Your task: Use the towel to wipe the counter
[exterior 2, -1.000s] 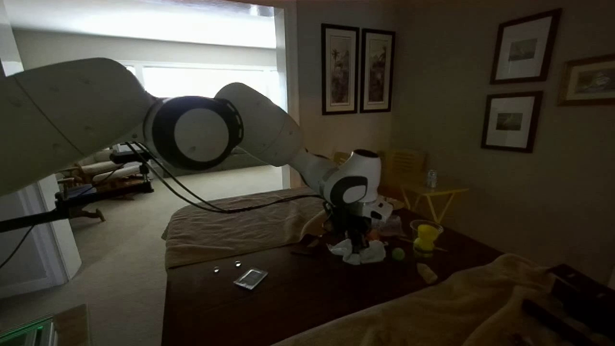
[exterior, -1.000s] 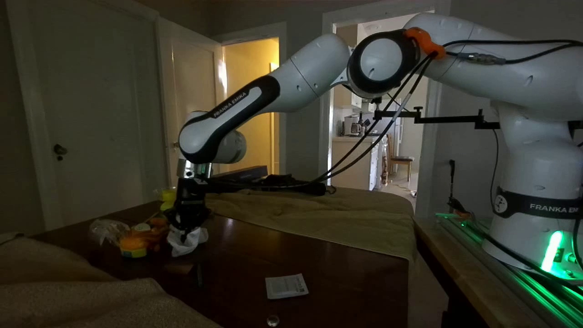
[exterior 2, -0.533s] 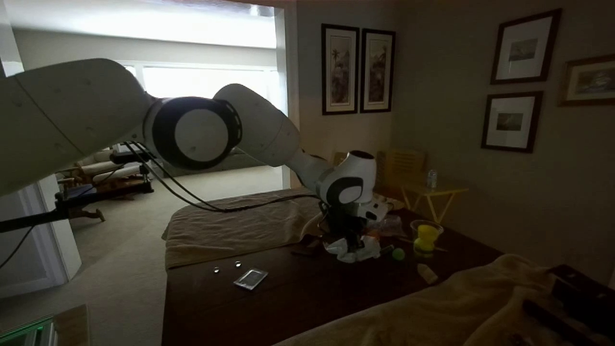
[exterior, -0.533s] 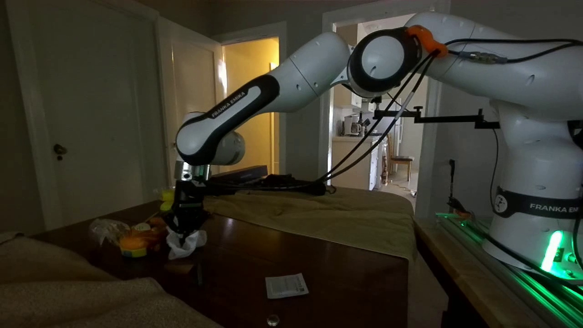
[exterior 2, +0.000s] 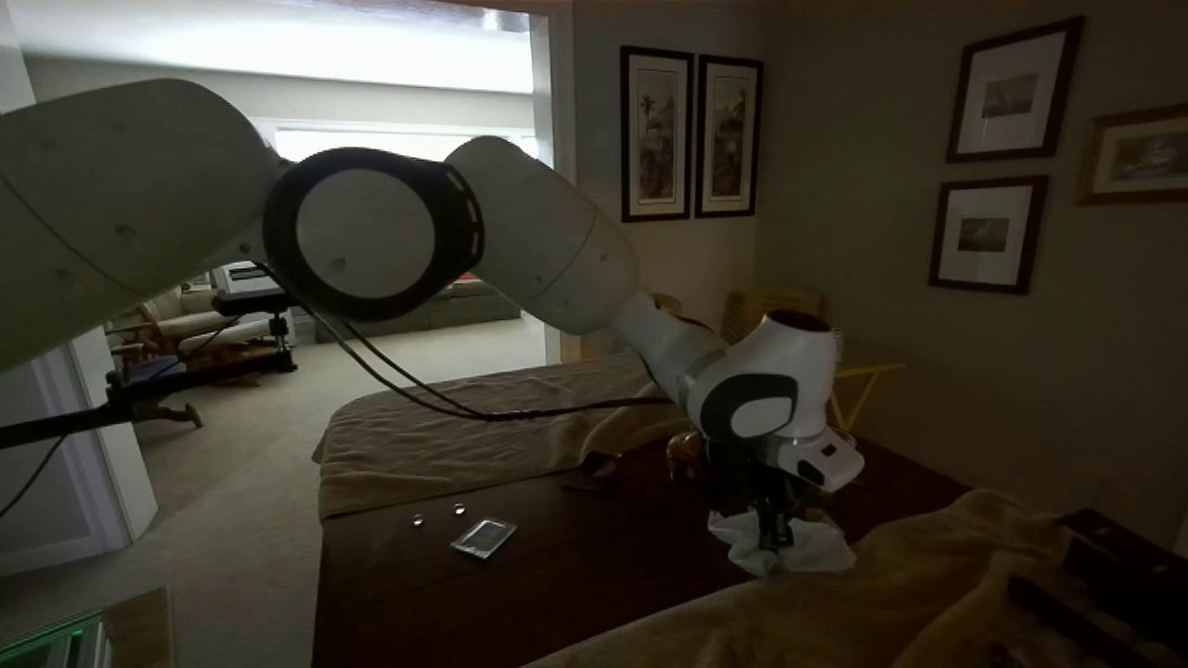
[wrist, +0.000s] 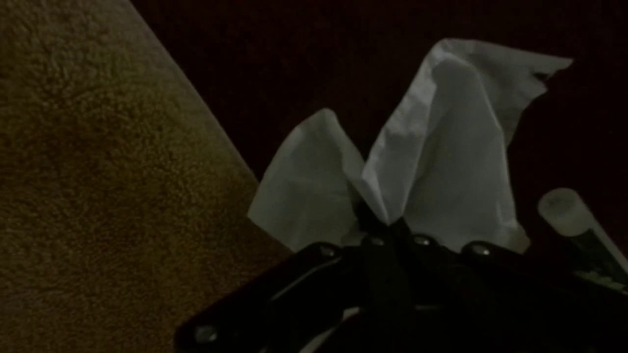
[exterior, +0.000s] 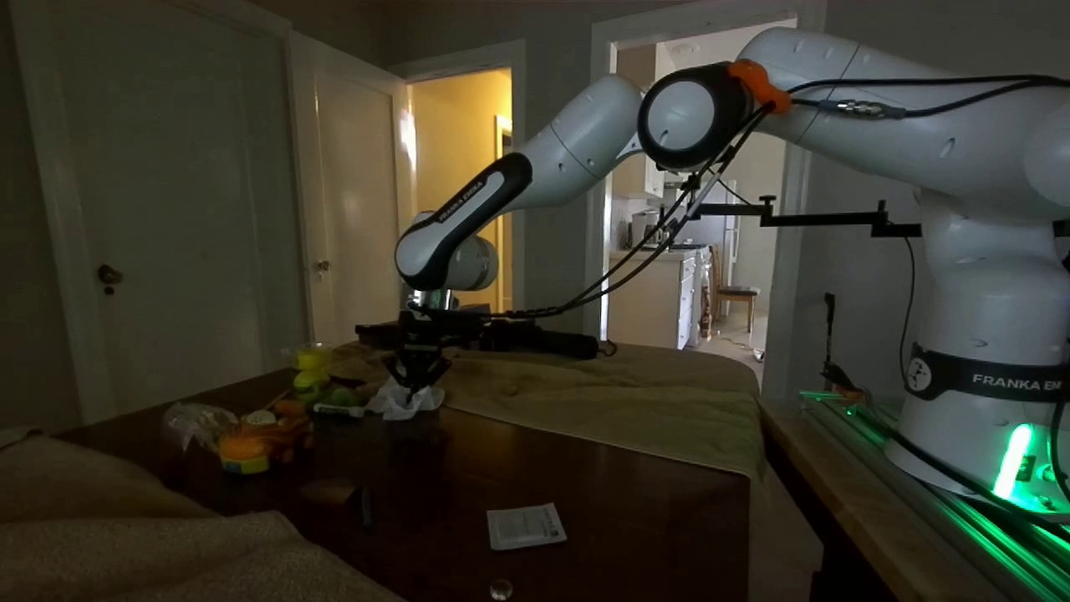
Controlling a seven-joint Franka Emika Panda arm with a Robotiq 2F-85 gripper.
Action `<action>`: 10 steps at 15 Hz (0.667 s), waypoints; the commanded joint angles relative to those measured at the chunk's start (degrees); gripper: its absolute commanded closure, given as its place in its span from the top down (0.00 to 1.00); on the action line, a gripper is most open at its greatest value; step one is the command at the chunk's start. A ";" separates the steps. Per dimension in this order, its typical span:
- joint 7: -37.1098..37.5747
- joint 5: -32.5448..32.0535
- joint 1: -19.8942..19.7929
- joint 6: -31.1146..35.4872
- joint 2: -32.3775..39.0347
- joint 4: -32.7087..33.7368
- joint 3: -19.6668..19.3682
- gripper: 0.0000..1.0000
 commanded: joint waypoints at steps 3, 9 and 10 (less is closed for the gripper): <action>-2.21 -0.35 4.15 0.88 -1.12 -1.49 2.85 0.01; -4.65 -0.05 8.49 -0.35 -0.17 0.17 5.90 0.01; -3.91 0.07 8.42 -0.28 -0.33 -0.31 5.35 0.01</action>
